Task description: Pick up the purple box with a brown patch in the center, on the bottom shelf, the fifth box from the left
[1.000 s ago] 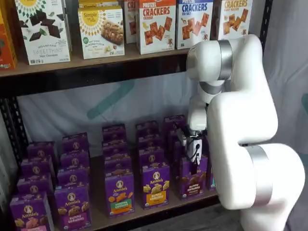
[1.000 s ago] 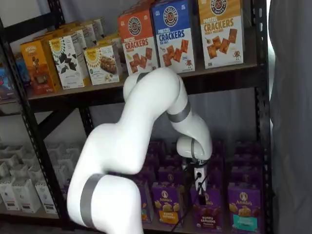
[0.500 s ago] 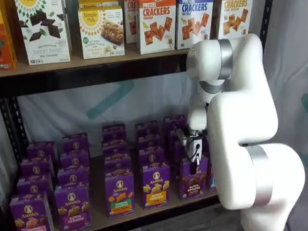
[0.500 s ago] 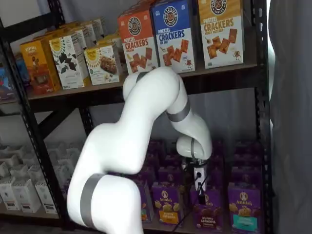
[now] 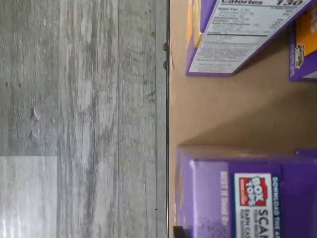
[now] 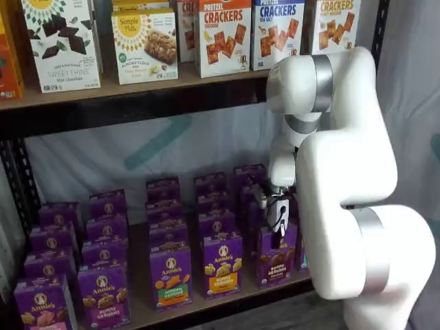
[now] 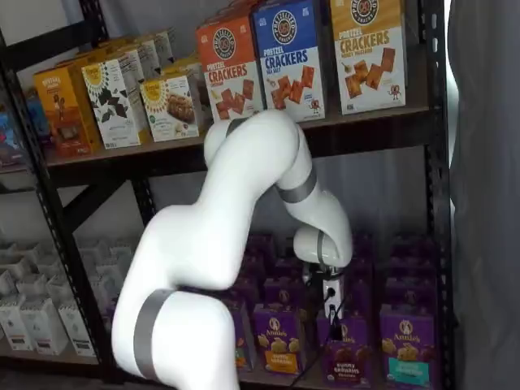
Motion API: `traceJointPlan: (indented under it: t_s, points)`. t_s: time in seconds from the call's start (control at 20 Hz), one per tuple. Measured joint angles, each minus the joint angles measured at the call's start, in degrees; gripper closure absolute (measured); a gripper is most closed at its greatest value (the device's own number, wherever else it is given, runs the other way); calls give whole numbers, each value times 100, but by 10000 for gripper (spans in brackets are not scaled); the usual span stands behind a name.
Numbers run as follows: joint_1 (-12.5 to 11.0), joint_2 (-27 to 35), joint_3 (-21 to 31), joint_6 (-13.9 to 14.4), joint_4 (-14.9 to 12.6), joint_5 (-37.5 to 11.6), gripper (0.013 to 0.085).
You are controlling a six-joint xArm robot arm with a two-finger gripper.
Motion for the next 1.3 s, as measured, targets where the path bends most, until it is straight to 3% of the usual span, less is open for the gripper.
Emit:
traceJointPlan:
  t_s: [0.1, 0.15, 0.45, 0.65, 1.05, 1.3]
  points:
    - [-2, -23, 35, -33, 33, -11, 610]
    - [-4, -35, 48, -33, 32, 1, 650]
    - [11, -188, 278, -203, 233, -60, 650]
    - [50, -429, 633, -155, 213, -133, 650]
    - [170, -1292, 1869, -300, 475, -433, 650]
    - [254, -2048, 2818, -528, 790, -656, 650]
